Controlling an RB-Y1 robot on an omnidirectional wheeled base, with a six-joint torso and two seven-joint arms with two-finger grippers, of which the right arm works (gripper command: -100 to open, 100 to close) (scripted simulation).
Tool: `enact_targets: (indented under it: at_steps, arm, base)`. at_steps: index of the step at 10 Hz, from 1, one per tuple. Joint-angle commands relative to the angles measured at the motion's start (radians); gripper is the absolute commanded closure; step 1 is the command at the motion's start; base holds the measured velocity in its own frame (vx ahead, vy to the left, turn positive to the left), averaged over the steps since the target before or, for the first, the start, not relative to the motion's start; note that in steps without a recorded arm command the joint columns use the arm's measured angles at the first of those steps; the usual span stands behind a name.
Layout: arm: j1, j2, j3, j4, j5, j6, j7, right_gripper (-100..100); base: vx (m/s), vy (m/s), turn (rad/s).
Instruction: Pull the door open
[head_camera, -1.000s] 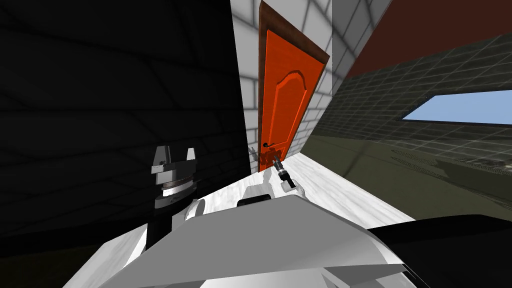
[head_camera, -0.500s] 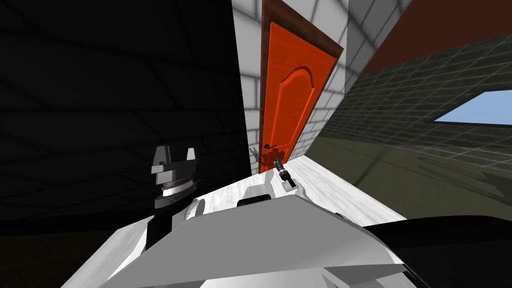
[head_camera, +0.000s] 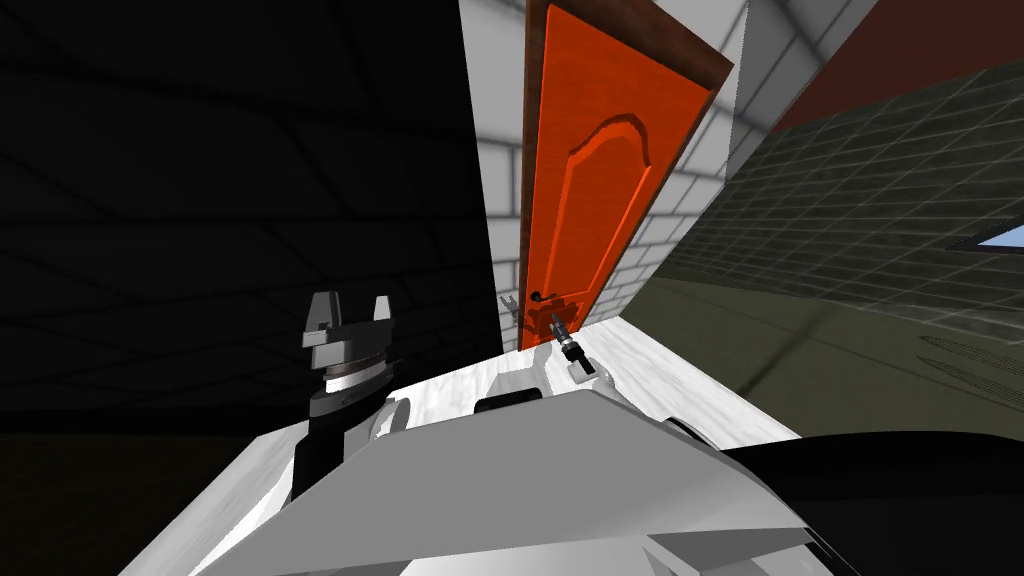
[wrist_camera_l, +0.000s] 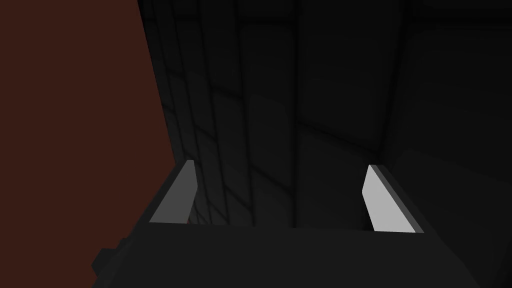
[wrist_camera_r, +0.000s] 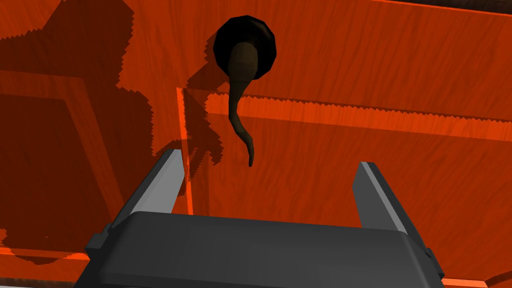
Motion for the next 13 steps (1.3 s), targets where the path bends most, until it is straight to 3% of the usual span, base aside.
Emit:
enact_targets:
  at_steps: [1,7,8,9,13]
  arm:
    - [-0.013,-0.004,0.001,0.029,0.0,-0.007,-0.003,-100]
    - [-0.062,-0.036,0.008,0.154,0.0,-0.035,-0.023,-100]
    - [-0.059,-0.033,0.007,0.147,0.0,-0.035,-0.022,-100]
    - [-0.068,-0.032,-0.022,0.172,-0.012,-0.037,-0.01,-100]
    - [-0.086,-0.027,-0.09,0.223,-0.04,-0.038,0.019,-100]
  base:
    - [0.047,-0.067,0.086]
    - [0.066,-0.094,0.112]
    - [0.037,-0.049,0.029]
    - [0.034,-0.026,0.251]
    - [0.04,-0.033,0.272]
